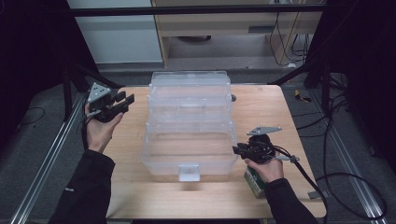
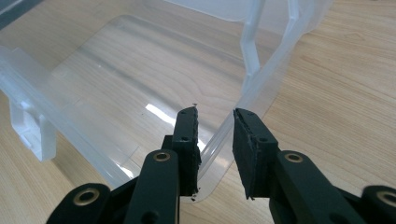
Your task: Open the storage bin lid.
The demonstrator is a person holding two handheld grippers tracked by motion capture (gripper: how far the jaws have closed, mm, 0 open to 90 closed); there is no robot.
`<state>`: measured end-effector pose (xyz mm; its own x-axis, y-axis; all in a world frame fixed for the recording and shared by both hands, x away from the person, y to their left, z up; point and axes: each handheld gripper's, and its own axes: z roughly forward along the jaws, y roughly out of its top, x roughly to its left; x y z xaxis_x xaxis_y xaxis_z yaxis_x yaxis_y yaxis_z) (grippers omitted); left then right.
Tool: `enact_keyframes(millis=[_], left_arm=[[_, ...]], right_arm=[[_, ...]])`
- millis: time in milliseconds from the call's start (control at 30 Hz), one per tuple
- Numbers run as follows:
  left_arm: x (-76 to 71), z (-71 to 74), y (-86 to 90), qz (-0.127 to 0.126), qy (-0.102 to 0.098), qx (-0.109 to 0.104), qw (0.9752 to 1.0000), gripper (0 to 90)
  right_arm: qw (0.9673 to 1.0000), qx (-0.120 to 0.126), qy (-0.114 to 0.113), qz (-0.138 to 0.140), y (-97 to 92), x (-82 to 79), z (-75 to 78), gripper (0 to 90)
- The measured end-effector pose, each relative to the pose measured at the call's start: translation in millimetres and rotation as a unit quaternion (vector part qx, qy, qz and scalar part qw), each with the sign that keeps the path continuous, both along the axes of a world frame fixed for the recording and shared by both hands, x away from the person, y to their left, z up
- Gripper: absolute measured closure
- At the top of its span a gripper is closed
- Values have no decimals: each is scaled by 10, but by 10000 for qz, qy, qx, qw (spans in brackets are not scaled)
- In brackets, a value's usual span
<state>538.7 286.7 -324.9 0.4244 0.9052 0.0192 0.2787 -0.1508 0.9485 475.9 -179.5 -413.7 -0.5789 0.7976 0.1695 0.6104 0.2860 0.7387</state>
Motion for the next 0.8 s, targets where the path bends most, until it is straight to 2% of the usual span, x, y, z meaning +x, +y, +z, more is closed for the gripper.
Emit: enact_keyframes(millis=[167, 267, 400, 533, 633, 800], left_arm=[[-186, -77, 27, -128, 27, -35, 9999, 588], [-299, -117, 38, -170, 73, 64, 9998, 579], [-436, -197, 47, -199, 106, -12, 9997, 572], [-532, -327, 23, -282, 246, -16, 9993, 569], [-582, -423, 1, -321, 354, 108, 9988, 567], [-646, -544, -17, -337, 556, 170, 9977, 560]], right_arm=[[10000, 1, 4, 2, 0, 1, 0, 710], [10000, -10, 1, 4, 1, 1, 1, 710], [10000, -50, -26, 33, 2, 9, 4, 709], [10000, -61, -23, 38, 3, 9, 5, 707], [10000, -51, -17, 45, 2, 13, 5, 706], [10000, -51, -10, 35, 3, 11, 4, 706]])
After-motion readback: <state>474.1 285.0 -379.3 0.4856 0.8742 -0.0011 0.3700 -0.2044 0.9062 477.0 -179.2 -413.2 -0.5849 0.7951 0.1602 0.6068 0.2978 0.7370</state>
